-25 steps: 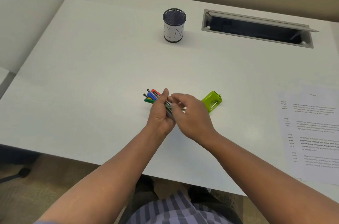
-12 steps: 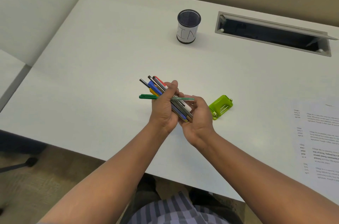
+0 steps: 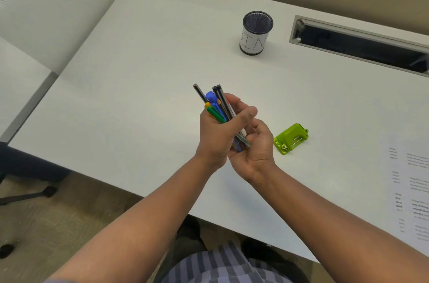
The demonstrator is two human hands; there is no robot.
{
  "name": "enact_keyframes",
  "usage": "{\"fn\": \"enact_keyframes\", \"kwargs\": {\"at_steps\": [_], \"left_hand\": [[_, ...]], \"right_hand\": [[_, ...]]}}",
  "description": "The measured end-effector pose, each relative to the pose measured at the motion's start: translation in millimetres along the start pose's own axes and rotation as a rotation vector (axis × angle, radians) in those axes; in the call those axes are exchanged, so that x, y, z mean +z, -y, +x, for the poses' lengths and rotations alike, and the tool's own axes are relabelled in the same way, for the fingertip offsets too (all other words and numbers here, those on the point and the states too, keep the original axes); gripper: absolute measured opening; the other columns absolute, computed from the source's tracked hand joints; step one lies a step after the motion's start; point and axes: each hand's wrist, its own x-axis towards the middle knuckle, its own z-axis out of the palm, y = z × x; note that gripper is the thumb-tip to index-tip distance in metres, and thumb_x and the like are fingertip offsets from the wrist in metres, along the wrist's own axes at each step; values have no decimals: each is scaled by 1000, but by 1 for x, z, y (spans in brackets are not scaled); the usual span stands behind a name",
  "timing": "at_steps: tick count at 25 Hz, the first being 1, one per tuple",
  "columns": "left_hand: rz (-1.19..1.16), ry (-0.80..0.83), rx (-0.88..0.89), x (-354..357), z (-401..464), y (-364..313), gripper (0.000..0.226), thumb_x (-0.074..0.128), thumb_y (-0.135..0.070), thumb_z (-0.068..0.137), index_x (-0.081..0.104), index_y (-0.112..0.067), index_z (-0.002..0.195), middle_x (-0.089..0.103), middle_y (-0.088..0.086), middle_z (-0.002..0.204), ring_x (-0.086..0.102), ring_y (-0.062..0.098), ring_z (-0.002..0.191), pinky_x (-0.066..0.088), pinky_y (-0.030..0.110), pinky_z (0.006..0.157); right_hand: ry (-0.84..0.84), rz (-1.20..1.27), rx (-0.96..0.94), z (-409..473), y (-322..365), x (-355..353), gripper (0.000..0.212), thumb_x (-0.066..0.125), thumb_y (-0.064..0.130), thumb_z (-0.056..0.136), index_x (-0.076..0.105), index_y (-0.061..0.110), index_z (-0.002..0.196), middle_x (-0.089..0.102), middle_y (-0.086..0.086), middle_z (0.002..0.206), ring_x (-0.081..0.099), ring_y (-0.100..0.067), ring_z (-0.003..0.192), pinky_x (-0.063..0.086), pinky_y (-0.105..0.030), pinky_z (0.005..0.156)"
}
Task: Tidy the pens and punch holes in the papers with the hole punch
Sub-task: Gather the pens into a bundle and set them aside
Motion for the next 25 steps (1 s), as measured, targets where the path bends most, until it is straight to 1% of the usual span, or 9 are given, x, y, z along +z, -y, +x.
{"fn": "enact_keyframes", "kwargs": {"at_steps": [4,9,11,14,16,18,20,23,25], "left_hand": [[124,14,173,7,-8,-5,52,88,-15,70,63,-24,114,70,6,92,73,24,87,58,35,81],[295,-51,316,14,-11,-5,57,90,-14,68,57,-16,114,72,4,103,74,25,93,60,37,87],[347,-57,305,13,-11,-3,54,90,-20,68,59,-16,112,73,6,101,75,26,89,61,39,84],[334,-60,191,13,-9,-1,37,87,-25,72,61,-6,91,68,19,78,72,27,73,62,42,71],[339,-84,108,12,-7,1,33,85,-23,75,62,-2,85,66,22,74,70,25,67,61,43,67],[333,-101,40,8,-4,0,21,83,-23,79,69,-8,86,71,13,75,75,24,75,63,41,70],[291,-53,3,4,-3,0,8,80,-21,83,74,-21,89,77,5,87,77,23,87,63,41,79],[313,5,53,-5,-5,-1,20,75,-13,86,73,-30,96,78,0,106,73,19,105,59,41,93],[299,-38,93,-22,-1,-3,21,72,-13,88,70,-28,102,76,-2,113,71,16,112,55,42,99]], "right_hand": [[43,73,-6,3,1,0,44,68,34,87,69,19,128,67,-9,133,61,-29,128,52,-37,102],[39,58,26,6,2,-3,48,73,32,88,65,15,133,65,-11,134,61,-29,128,48,-38,107],[38,14,23,6,3,-4,49,73,37,90,65,15,133,65,-11,133,61,-28,127,48,-40,107],[17,-53,67,2,6,-2,55,78,45,85,65,20,133,70,-3,127,66,-22,121,57,-35,86],[-34,-114,85,-2,6,1,57,80,47,81,68,22,131,71,-3,128,67,-20,120,57,-35,88],[-109,-193,57,-4,2,4,54,79,52,80,71,24,126,71,-4,130,67,-20,120,50,-39,101],[-143,-253,13,-5,-1,8,47,77,57,79,75,29,117,74,-1,121,65,-19,114,42,-41,96],[-106,-247,-29,1,-9,18,28,65,41,93,76,29,116,78,1,108,69,-22,112,46,-38,91],[-127,-283,7,11,-25,33,35,55,33,97,66,25,129,78,7,95,72,-27,110,49,-39,100]]}}
